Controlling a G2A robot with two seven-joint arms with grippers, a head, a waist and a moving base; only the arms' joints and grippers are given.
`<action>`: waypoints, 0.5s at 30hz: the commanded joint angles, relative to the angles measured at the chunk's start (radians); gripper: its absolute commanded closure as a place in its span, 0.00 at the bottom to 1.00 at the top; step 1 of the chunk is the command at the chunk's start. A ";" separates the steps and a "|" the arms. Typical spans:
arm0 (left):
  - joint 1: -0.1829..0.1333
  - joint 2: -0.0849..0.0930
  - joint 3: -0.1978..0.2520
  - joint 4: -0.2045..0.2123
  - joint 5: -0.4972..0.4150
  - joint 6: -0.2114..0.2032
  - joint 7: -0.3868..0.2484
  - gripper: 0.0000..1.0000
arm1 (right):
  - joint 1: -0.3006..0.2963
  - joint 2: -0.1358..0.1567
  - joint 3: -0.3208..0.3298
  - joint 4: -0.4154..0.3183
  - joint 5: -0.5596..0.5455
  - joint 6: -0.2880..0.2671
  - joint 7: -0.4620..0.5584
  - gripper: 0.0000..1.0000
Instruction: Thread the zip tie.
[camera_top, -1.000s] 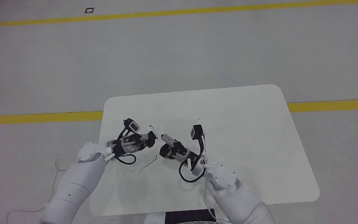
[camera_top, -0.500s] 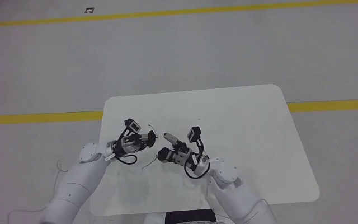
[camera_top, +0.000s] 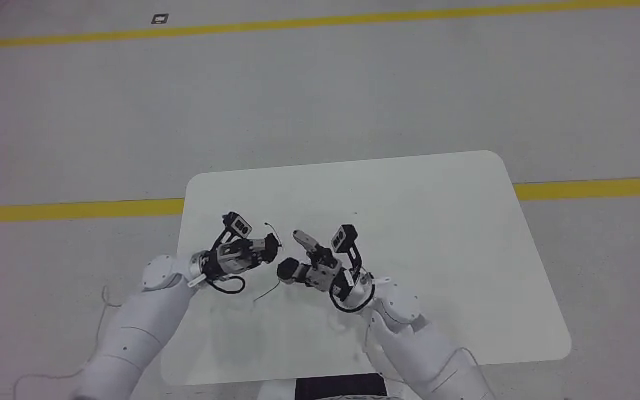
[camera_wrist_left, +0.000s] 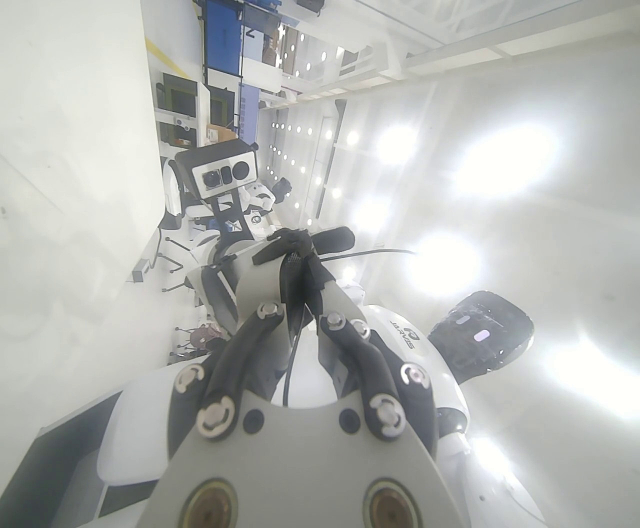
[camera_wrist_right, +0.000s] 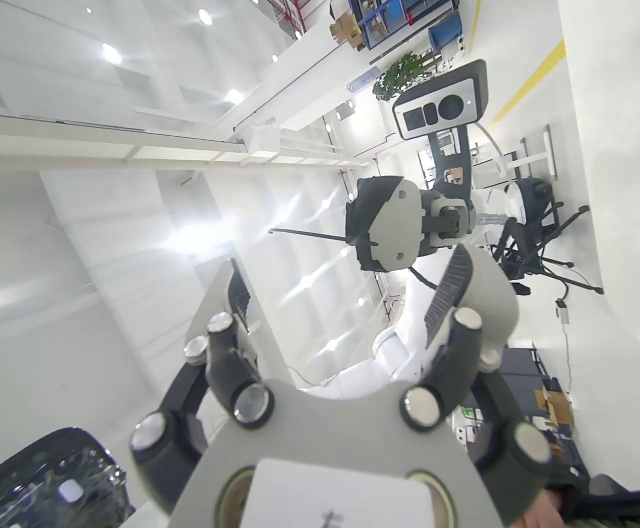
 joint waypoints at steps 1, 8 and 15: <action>0.000 0.000 0.000 0.000 0.000 0.000 0.000 1.00 | 0.002 0.001 -0.001 0.006 0.004 -0.003 0.001 0.52; 0.016 0.001 -0.006 -0.035 0.005 0.019 0.045 1.00 | 0.005 0.004 -0.004 0.014 0.002 -0.014 -0.012 0.59; 0.020 0.002 -0.008 -0.039 0.008 0.023 0.048 1.00 | 0.005 0.007 -0.007 0.016 -0.003 -0.023 -0.035 0.63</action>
